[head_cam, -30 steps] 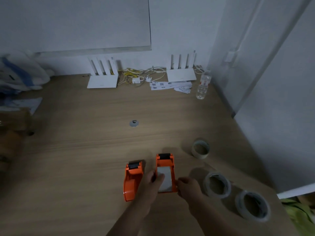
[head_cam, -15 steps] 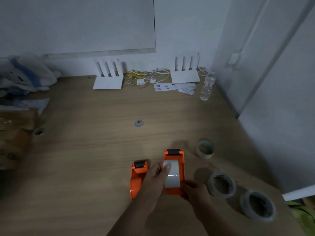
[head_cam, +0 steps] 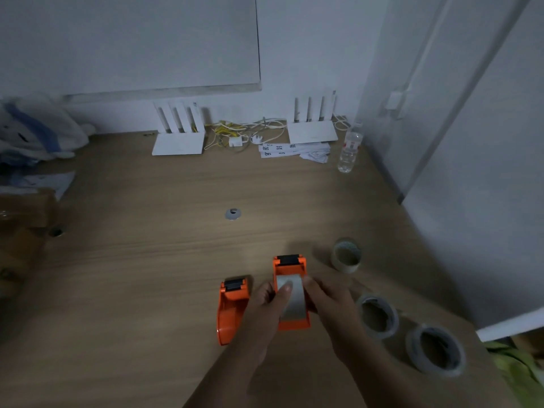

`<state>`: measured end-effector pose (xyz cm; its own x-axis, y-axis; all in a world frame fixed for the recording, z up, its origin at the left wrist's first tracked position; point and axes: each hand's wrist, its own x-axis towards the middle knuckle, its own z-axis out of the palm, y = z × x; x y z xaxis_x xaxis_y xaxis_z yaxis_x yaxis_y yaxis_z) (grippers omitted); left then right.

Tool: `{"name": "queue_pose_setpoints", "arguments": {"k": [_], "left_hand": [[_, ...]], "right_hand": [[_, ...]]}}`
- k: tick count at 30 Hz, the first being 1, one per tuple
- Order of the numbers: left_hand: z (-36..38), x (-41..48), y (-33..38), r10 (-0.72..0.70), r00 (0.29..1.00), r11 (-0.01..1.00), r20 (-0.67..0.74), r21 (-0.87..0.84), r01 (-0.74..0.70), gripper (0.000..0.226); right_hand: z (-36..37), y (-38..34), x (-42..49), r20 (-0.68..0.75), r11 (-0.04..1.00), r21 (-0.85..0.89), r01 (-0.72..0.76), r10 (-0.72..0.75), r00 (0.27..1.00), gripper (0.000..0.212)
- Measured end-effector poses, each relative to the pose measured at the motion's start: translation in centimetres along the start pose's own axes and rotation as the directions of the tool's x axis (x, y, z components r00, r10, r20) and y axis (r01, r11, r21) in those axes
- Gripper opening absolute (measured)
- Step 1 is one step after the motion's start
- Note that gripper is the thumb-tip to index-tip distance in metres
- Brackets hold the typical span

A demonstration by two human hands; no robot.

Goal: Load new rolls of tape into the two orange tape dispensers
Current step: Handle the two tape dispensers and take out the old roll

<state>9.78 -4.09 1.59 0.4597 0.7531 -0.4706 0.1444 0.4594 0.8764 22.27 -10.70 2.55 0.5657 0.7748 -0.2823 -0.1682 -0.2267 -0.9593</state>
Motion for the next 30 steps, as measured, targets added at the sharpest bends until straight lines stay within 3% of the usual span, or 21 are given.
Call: {"name": "queue_pose_setpoints", "arguments": {"k": [2, 4, 7, 13, 18, 21, 24, 27, 30], "left_hand": [[0.1, 0.4, -0.5, -0.013, 1.000, 1.000, 0.016, 0.015, 0.013, 0.022], [0.1, 0.5, -0.6, -0.020, 0.999, 0.999, 0.034, 0.040, 0.018, 0.021], [0.3, 0.6, -0.5, -0.010, 0.999, 0.999, 0.034, 0.042, 0.009, 0.021], [1.5, 1.3, -0.4, -0.029, 1.000, 0.998, 0.012, 0.049, 0.029, 0.023], [2.1, 2.4, -0.6, -0.056, 0.996, 0.998, -0.063, 0.035, 0.059, 0.024], [2.0, 3.2, -1.4, -0.057, 0.993, 0.998, -0.102, -0.024, 0.054, 0.017], [1.8, 4.0, -2.1, -0.017, 0.988, 1.000, -0.151, -0.021, 0.014, 0.013], [2.2, 4.3, -2.2, -0.008, 0.984, 1.000, -0.176, -0.019, 0.005, 0.021], [2.3, 4.1, -2.3, -0.008, 0.983, 1.000, -0.184, -0.027, 0.003, 0.024]], "right_hand": [[0.1, -0.5, 0.0, 0.063, 0.999, -0.045, 0.008, -0.005, 0.998, 0.016], [0.0, -0.5, 0.1, 0.037, 0.996, -0.089, -0.018, 0.022, 0.999, 0.015], [-0.6, -0.5, 0.3, 0.074, 0.996, -0.056, -0.070, 0.074, 0.994, 0.021], [-3.0, -0.8, 1.3, 0.103, 0.995, -0.022, -0.093, 0.095, 0.990, 0.010], [-6.8, -0.9, 3.1, 0.039, 0.991, -0.124, -0.052, 0.057, 0.998, 0.010], [-10.8, -0.7, 5.4, -0.161, 0.968, -0.247, -0.047, 0.006, 0.987, 0.004], [-14.6, -0.4, 7.9, -0.253, 0.758, -0.650, -0.062, -0.139, 0.957, 0.010], [-17.7, 0.0, 10.3, -0.119, 0.505, -0.863, 0.011, -0.225, 0.967, 0.015], [-19.6, 1.2, 12.8, 0.055, 0.318, -0.939, 0.131, -0.238, 0.970, 0.028]]}}
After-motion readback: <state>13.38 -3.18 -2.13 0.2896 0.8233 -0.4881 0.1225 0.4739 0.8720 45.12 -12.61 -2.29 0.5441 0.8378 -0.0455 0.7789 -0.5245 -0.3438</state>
